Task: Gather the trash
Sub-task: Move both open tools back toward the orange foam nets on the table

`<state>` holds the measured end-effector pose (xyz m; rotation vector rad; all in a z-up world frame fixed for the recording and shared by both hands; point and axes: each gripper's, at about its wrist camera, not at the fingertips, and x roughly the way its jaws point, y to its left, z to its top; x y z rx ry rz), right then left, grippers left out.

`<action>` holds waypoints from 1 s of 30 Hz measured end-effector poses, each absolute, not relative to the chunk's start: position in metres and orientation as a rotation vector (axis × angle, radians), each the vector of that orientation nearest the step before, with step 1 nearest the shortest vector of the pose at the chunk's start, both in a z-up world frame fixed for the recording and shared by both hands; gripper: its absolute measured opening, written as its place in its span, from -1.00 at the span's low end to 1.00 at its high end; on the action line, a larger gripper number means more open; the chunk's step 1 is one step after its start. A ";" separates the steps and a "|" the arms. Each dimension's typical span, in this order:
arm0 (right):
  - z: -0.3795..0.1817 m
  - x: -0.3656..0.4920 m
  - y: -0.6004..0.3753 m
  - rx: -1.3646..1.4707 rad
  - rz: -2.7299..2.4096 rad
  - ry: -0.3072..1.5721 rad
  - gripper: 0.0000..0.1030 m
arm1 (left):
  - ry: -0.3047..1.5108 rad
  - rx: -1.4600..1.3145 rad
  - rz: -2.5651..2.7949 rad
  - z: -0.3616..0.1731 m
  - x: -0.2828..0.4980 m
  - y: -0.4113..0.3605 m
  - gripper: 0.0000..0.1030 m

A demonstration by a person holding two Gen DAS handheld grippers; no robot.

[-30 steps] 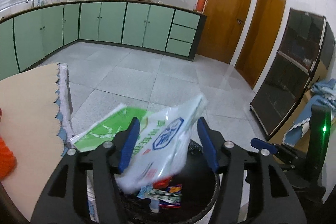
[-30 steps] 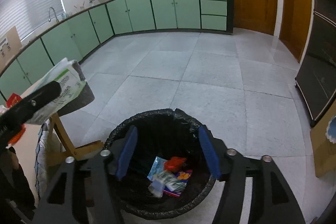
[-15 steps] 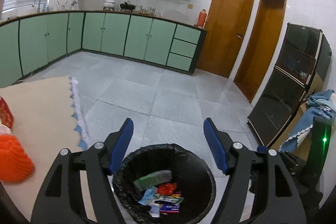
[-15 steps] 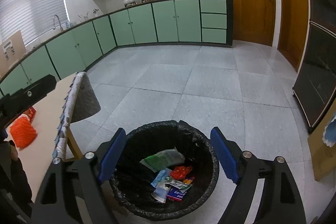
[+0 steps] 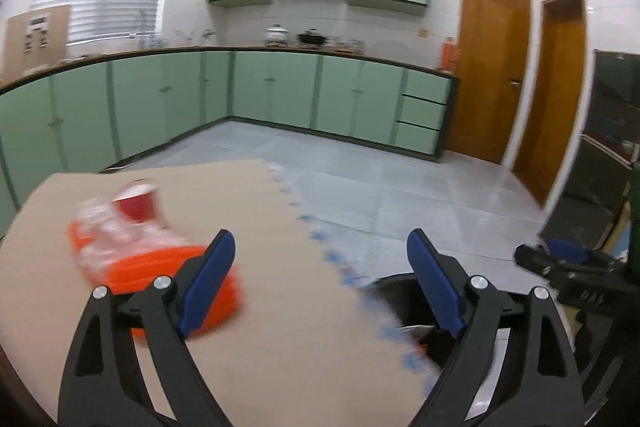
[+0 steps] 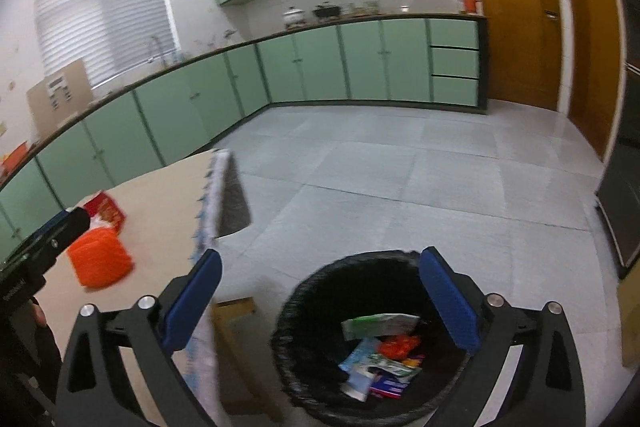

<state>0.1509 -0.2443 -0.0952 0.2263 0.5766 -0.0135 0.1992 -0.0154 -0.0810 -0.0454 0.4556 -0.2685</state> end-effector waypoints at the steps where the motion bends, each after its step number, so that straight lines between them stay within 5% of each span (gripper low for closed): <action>1: -0.095 0.154 -0.236 0.221 0.002 0.576 0.88 | 0.457 -0.048 -0.248 -0.082 0.199 -0.004 0.65; 14: -0.090 0.206 -0.091 0.085 0.236 0.583 0.88 | 0.483 -0.070 0.025 -0.087 0.194 0.130 0.65; 30: -0.116 0.240 -0.003 -0.027 0.239 0.648 0.87 | 0.524 -0.098 0.145 -0.111 0.186 0.196 0.65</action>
